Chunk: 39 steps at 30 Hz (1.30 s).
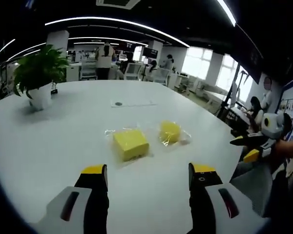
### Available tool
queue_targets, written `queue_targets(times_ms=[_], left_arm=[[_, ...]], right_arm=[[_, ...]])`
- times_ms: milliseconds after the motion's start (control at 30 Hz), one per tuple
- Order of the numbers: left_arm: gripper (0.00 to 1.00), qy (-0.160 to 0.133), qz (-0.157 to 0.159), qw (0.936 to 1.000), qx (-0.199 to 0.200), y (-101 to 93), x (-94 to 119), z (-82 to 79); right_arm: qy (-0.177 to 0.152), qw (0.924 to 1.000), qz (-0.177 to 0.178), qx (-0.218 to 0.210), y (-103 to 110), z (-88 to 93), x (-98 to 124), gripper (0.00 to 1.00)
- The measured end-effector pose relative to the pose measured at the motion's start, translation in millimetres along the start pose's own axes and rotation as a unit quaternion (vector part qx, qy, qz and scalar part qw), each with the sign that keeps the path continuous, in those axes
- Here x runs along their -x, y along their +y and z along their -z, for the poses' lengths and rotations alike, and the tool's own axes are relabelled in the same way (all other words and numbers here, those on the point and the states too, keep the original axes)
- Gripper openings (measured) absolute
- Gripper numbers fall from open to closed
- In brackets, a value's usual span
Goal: Compare the silicone blocks by pressing each to a similar depth, holding the contact briefly, and releasing to observe deformation and rebound differences across the visible hardness samples.
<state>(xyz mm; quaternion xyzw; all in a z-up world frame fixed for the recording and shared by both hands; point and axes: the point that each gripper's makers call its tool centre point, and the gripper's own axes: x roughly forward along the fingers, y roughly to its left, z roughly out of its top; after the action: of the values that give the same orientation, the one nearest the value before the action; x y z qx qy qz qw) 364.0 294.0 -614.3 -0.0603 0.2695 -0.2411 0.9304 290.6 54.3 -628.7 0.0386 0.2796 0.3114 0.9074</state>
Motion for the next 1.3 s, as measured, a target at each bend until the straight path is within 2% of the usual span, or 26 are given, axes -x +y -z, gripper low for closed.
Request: queue_targets(times_ms=[233,433,567,667,900,1000,1300], left_arm=[[0.66,-0.007,0.009,0.9999,0.011,4.1,-19.4,-11.3],[0.66,-0.013,0.012,0.9988,0.045,12.3,-38.6,-16.8],[0.66,-0.024,0.010,0.9959,0.086,23.4,-51.8,-23.3],[0.65,-0.028,0.013,0.9945,0.100,30.1,-62.1,-27.4],[0.64,-0.023,0.012,0.9938,0.108,44.7,-84.9,-35.9],[0.64,-0.033,0.018,0.9915,0.125,47.4,-94.6,-41.0],[0.64,-0.014,0.015,0.9925,0.120,62.8,-124.3,-39.1]], right_arm=[[0.011,0.9999,0.006,-0.004,-5.6,1.8,-4.2,0.62],[0.017,0.9998,0.011,-0.008,-10.2,-0.2,-10.0,0.62],[0.018,0.9998,0.011,-0.003,-10.9,-5.1,-13.3,0.62],[0.023,0.9997,0.012,0.001,-12.7,-6.2,-15.5,0.61],[0.033,0.9994,0.013,0.001,-17.0,-4.5,-18.0,0.62],[0.037,0.9992,0.016,-0.003,-20.2,-3.3,-17.4,0.62],[0.052,0.9984,0.020,-0.011,-24.0,2.0,-20.0,0.62]])
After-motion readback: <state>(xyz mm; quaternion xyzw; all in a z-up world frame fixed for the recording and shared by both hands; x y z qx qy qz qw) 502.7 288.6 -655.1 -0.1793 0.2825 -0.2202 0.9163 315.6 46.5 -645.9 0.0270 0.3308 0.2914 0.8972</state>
